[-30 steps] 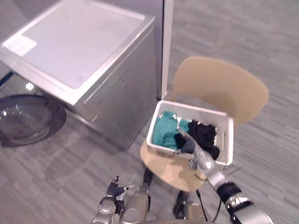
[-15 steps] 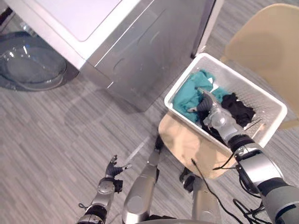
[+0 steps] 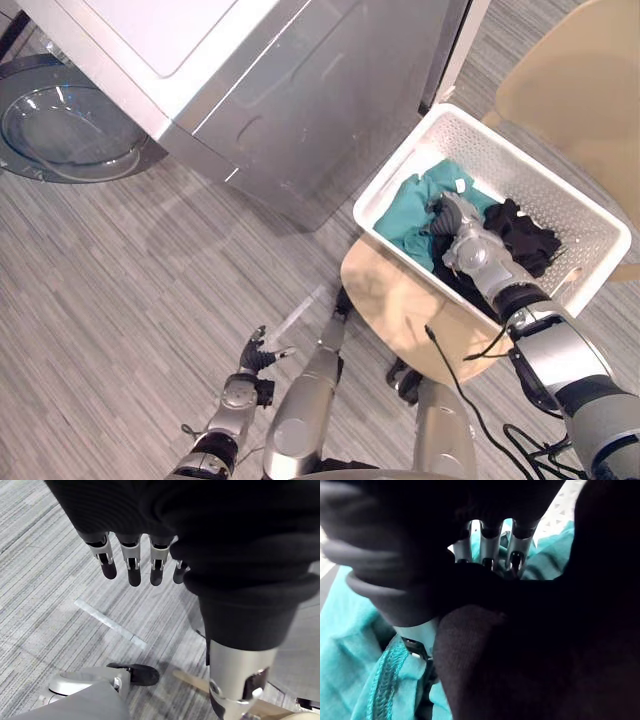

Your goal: Pick up the laundry basket with both hands and put the clothes into the washing machine.

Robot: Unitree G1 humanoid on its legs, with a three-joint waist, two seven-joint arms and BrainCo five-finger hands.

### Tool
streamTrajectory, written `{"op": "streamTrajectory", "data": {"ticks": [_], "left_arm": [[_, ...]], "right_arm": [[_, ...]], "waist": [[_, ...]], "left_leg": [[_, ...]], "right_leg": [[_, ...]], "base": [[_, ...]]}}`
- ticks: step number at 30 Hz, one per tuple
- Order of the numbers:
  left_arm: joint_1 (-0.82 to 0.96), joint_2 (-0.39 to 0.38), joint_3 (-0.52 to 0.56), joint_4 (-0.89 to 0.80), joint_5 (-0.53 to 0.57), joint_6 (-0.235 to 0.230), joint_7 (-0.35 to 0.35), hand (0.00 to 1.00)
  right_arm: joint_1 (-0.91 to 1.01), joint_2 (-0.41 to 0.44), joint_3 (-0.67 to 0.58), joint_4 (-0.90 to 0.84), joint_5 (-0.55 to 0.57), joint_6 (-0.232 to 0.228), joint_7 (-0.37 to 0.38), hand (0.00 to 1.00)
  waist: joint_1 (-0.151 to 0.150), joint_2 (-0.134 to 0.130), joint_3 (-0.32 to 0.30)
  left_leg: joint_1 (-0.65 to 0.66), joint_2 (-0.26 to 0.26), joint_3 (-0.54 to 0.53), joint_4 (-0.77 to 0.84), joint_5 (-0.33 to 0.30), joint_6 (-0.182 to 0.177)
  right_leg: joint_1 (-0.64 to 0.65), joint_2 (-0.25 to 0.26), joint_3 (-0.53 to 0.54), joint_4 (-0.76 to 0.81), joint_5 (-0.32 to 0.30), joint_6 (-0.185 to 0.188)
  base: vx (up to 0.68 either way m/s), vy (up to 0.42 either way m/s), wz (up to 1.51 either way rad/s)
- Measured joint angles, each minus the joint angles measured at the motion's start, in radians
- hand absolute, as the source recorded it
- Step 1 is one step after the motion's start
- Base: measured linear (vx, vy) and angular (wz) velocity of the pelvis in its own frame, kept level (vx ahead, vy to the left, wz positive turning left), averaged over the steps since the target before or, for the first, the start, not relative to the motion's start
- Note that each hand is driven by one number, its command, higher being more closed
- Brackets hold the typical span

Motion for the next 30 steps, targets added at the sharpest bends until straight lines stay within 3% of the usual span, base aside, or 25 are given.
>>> {"op": "streamTrajectory", "data": {"ticks": [6, 11, 16, 24, 30], "left_arm": [[0.000, -0.002, 0.001, -0.004, 0.005, 0.004, 0.000, 0.00], [0.002, -0.015, 0.002, -0.003, 0.010, 0.023, -0.002, 0.00], [0.036, -0.021, 0.008, 0.007, 0.037, 0.038, -0.004, 0.00], [0.139, -0.019, 0.048, 0.021, 0.047, 0.047, -0.005, 0.00], [0.165, -0.016, 0.049, 0.031, 0.049, 0.048, -0.007, 0.00]], "right_arm": [[0.180, 0.021, -0.123, -0.291, 0.081, -0.001, -0.002, 1.00], [0.300, 0.089, -0.196, -0.461, 0.172, -0.020, -0.003, 1.00], [0.457, 0.183, -0.281, -0.602, 0.285, -0.054, 0.001, 1.00], [0.564, 0.219, -0.316, -0.702, 0.339, -0.092, 0.004, 1.00], [0.598, 0.221, -0.320, -0.708, 0.339, -0.092, 0.021, 1.00]], "waist": [[-0.014, -0.002, 0.000], [-0.061, -0.009, -0.004], [-0.090, -0.048, -0.053], [-0.112, -0.068, -0.165], [-0.117, -0.077, -0.198]], "left_leg": [[0.038, 0.023, 0.020, -0.002, -0.004, -0.004], [0.062, 0.033, 0.028, -0.002, -0.003, -0.004], [0.081, 0.023, 0.018, -0.002, -0.004, -0.006], [0.115, 0.006, 0.012, -0.002, -0.019, -0.024], [0.135, 0.008, 0.033, -0.005, -0.035, -0.040]], "right_leg": [[0.049, 0.032, 0.020, -0.057, 0.030, -0.001], [0.091, 0.053, 0.025, -0.112, 0.062, 0.007], [0.131, 0.049, 0.011, -0.144, 0.072, 0.021], [0.188, 0.038, 0.001, -0.184, 0.085, 0.047], [0.212, 0.044, 0.024, -0.216, 0.098, 0.057]], "base": [[-0.01, -0.051, -0.12], [-0.01, -0.038, -0.10], [0.02, -0.013, 0.09], [0.01, -0.006, 0.07], [-0.02, -0.020, -0.09]]}}
